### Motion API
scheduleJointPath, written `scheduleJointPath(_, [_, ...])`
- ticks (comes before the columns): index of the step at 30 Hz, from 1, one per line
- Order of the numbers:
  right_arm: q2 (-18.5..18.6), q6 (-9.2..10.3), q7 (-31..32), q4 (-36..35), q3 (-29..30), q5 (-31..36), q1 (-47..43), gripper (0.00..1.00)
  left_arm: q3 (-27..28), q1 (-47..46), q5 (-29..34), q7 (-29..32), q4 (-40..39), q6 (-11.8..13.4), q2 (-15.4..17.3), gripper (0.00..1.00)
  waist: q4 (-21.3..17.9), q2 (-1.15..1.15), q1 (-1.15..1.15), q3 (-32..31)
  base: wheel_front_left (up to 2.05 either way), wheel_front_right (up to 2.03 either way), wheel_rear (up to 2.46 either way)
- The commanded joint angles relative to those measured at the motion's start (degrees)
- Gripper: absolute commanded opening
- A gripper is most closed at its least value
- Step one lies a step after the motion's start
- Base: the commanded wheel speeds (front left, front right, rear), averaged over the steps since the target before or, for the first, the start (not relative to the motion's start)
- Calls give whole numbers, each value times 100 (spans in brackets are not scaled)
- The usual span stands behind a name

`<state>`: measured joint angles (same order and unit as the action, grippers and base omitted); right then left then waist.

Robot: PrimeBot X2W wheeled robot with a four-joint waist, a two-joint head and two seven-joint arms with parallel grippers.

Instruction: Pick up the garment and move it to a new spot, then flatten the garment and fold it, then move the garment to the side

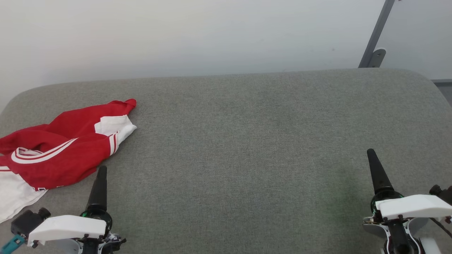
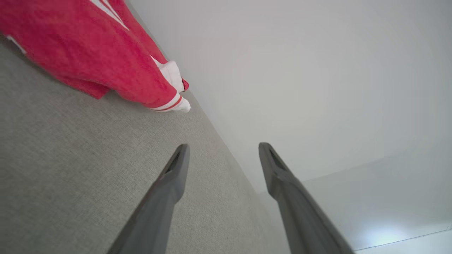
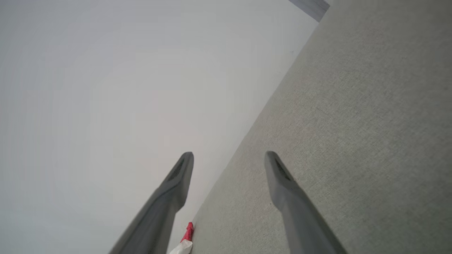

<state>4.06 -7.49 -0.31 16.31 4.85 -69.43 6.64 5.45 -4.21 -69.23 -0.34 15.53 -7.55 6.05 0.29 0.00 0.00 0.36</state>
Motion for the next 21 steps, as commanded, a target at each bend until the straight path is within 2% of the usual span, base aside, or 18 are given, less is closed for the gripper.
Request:
scheduleJointPath(1, [22,0,-84,-109,13,318,195,100,26,-63,358,-79,-131,3,69,100,2,0,0,2,0,0,0])
scheduleJointPath(12, [81,0,-319,-107,17,2052,248,100,16,7,1671,-311,-235,4,181,100,-1,0,0,23,0,0,0])
scheduleJointPath(21, [19,0,-491,-181,138,3398,285,100,-1,85,2476,-485,-338,5,250,100,-14,0,0,49,0,0,0])
